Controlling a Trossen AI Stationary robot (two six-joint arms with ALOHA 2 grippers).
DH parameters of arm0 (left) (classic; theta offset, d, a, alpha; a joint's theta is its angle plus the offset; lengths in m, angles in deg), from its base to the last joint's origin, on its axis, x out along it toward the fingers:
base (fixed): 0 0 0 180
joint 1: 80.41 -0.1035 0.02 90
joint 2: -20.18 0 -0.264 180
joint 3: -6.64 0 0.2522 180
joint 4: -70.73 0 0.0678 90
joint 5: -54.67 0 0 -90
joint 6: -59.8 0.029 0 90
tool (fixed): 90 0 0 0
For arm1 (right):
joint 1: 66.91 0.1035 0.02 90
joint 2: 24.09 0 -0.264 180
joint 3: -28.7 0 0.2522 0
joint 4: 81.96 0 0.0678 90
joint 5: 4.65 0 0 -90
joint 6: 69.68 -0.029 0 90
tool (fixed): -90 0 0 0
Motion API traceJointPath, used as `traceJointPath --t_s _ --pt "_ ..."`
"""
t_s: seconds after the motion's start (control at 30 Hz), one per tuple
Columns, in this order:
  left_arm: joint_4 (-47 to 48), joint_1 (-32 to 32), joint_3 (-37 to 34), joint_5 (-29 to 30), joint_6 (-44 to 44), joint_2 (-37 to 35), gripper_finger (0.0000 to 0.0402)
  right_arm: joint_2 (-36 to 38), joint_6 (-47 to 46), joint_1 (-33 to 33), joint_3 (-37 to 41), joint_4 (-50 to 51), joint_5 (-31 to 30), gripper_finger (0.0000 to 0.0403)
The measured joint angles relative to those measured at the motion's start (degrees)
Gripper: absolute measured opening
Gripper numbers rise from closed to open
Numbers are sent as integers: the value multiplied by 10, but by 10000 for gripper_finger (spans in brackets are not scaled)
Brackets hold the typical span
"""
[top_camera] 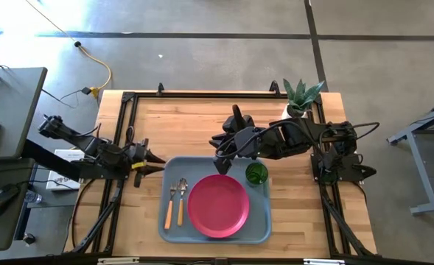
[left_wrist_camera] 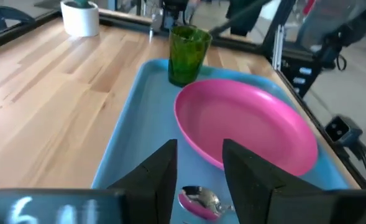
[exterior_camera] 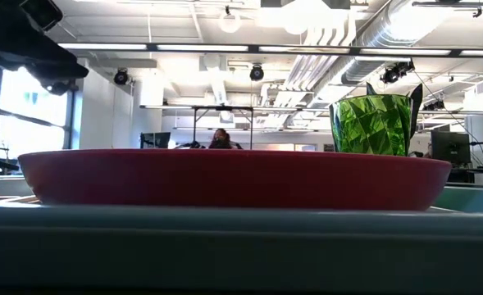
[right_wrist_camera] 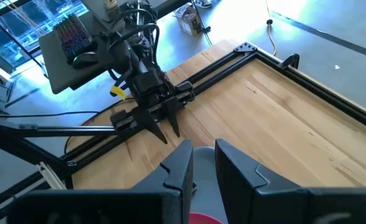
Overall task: Pick and place plate/cup/fork/spoon on tray
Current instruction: Return to Home Position
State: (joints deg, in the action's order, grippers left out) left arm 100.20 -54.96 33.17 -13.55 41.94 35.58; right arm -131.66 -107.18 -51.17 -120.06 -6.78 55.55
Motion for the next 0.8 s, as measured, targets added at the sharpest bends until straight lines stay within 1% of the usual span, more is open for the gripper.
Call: traceJointPath --t_s 0.13,0.27,0.5,0.63,0.7,0.8 --pt "-42 -23 -35 2 11 -35 99 0 0 0 0 0 0 59" --pt "-73 -61 -50 -5 33 -58 82 0 0 0 0 0 -1 59" --pt "-100 -138 -56 -80 69 -71 45 5 9 0 0 8 -17 59" --pt "-122 -186 -56 -86 77 -71 9 14 19 0 0 18 -23 59" --pt "-136 -210 -56 -99 81 -71 3 21 20 0 0 32 -35 59" --pt "-148 -242 -56 -140 86 -71 3 34 20 -1 0 54 -55 59"
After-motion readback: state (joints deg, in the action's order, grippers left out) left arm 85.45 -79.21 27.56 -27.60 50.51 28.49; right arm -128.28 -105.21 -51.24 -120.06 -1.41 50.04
